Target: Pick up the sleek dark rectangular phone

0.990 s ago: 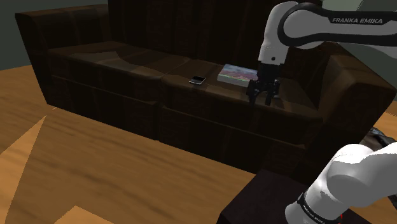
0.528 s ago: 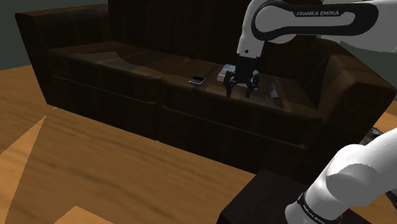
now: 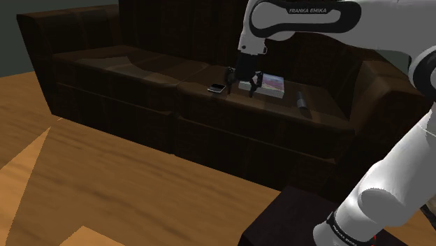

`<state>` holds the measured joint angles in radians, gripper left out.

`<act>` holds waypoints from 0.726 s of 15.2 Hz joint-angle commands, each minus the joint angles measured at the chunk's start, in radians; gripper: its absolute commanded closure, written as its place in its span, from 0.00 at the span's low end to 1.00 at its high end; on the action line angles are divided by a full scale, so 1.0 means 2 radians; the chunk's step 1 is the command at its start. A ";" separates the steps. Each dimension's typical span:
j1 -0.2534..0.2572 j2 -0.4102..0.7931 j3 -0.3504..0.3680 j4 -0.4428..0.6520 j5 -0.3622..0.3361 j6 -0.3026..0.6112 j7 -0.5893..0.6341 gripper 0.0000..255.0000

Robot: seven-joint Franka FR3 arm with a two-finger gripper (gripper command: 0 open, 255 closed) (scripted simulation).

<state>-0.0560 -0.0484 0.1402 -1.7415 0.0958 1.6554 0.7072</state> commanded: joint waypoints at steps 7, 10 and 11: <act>0.009 0.161 -0.001 0.217 -0.036 -0.032 0.107 0.00; 0.017 0.239 -0.008 0.338 -0.050 -0.067 0.141 0.00; 0.018 0.248 -0.009 0.352 -0.051 -0.072 0.144 0.00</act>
<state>-0.0232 0.4113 0.1255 -1.0964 -0.0003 1.5310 0.9795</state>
